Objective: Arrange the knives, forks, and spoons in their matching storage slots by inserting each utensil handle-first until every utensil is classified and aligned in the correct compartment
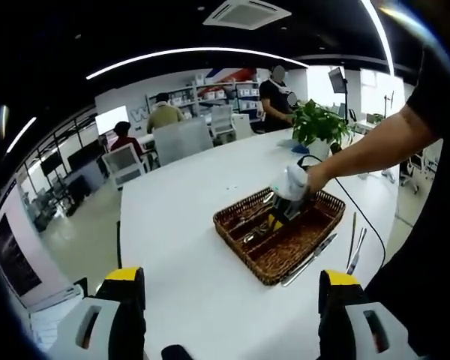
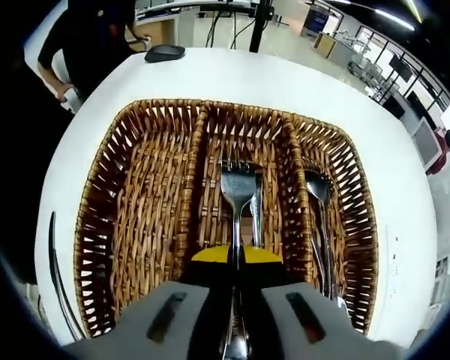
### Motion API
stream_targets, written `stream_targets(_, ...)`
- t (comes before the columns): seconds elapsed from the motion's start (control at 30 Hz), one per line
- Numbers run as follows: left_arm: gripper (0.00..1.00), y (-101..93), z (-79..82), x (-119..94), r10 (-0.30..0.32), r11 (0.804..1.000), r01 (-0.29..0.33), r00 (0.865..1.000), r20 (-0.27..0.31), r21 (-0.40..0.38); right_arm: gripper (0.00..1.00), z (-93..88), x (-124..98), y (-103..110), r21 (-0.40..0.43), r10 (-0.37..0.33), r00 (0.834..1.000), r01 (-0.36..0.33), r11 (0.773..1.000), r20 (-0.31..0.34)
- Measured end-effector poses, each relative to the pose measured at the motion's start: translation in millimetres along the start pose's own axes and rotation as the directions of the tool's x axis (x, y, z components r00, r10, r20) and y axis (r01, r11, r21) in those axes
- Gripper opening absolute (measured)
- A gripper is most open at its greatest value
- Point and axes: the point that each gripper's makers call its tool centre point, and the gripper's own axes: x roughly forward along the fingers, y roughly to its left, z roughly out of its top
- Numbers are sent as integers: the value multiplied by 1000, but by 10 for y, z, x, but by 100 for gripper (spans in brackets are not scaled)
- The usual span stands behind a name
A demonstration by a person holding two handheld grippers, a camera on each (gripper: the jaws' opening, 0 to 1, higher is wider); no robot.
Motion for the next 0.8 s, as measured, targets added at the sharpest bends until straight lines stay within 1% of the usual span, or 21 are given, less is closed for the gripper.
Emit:
stream_targets(0.1,100,11,2,8,2,1000,-2,1000,-1,1,1,4,8,-6,-1,5,1000,-5,1000,-26)
stream_targets(0.27,100,7,0,22,-1,1000,1,1000,-4,4,2,-3,25,2,-54,4,997,-8,999,-73)
stream_targets(0.37,100,9,3,24,-1,1000,1,1000,-5,5,2,0,21,1,-57,8,996,-13,998,-84)
stream_targets(0.53,100,4,13,16,-3,1000,3,1000,-1,6,3,1,13,5,-75,14,997,-20,997,-81)
stream_targets(0.6,100,5,8,13,-2,1000,2,1000,-2,7,7,15,0,-7,-75,10,997,-16,997,-76)
stream_targets(0.67,100,3,8,10,-3,1000,3,1000,-1,6,8,38,-42,-29,-65,9,998,-14,998,-68)
stream_targets(0.73,100,2,12,10,-4,1000,4,1000,0,9,12,53,-73,-81,-64,-11,998,8,998,-57)
stream_targets(0.8,100,-4,21,12,-6,1000,6,1000,2,10,15,92,-109,-113,-33,-15,999,14,999,-33)
